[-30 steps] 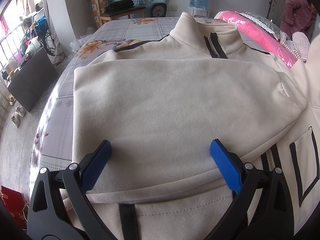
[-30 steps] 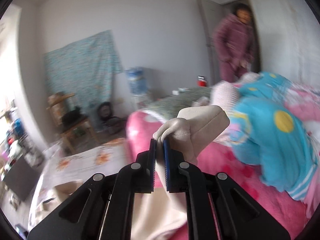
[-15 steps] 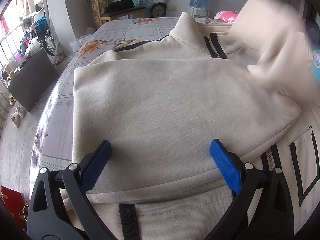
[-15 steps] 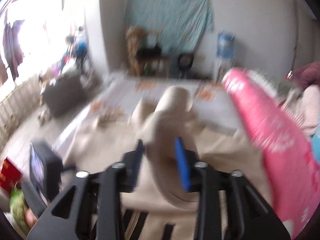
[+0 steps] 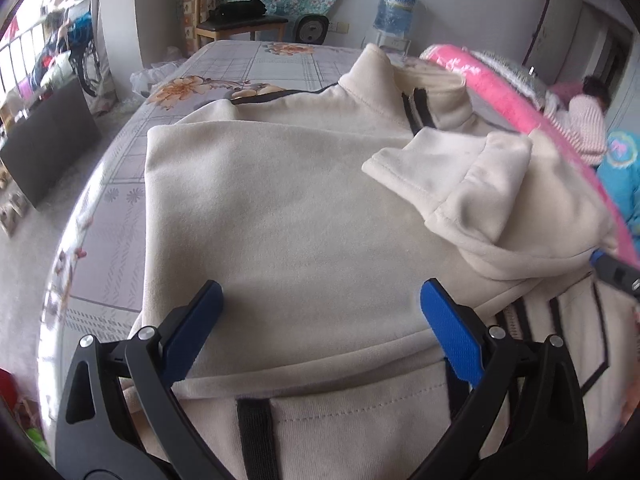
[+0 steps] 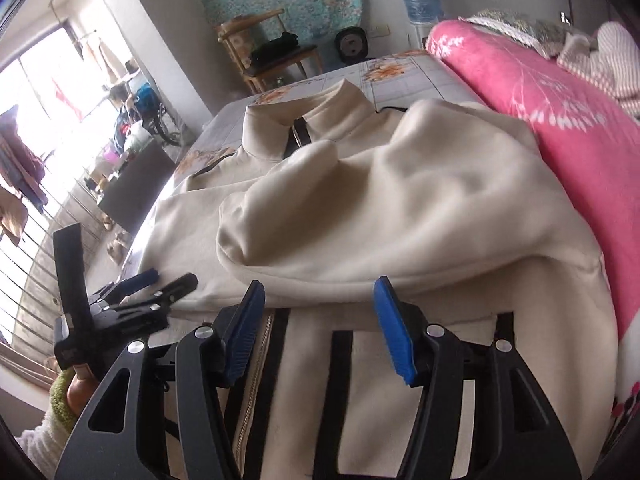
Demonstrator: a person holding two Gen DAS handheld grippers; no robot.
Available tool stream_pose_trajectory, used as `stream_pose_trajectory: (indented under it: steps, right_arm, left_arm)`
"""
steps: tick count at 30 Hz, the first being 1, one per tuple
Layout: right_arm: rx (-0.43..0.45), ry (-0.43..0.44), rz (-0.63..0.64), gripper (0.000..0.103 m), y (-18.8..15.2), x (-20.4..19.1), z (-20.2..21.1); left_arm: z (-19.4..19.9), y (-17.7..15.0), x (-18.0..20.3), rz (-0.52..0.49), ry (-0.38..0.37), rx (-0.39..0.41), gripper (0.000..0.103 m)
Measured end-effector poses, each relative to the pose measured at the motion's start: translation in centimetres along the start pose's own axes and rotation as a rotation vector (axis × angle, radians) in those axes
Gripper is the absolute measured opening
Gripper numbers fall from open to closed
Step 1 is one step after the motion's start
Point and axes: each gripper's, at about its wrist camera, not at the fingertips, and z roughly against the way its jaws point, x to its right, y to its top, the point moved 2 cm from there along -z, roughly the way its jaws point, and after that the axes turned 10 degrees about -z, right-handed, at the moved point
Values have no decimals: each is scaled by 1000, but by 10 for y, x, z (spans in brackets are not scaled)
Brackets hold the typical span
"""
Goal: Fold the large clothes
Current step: 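Lift the sleeve with the right tool and lay it across the jacket front, then grasp the laid sleeve cuff with the left tool and pull it straight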
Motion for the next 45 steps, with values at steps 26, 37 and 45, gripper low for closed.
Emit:
stream_pose_trajectory:
  steps: [26,37,45]
  right_arm:
    - [-24,70,-53,44,-22,42,-25]
    - [-27,66,-58,40,-20,43,-27]
    - [-37,44,-34,40,-20,39,-28]
  left_arm:
    - [-79,100,15,321,-176,-204,17]
    - [48,100,-12,252,-87,111,10]
    - [47,2,-91,481,-90,-17,22]
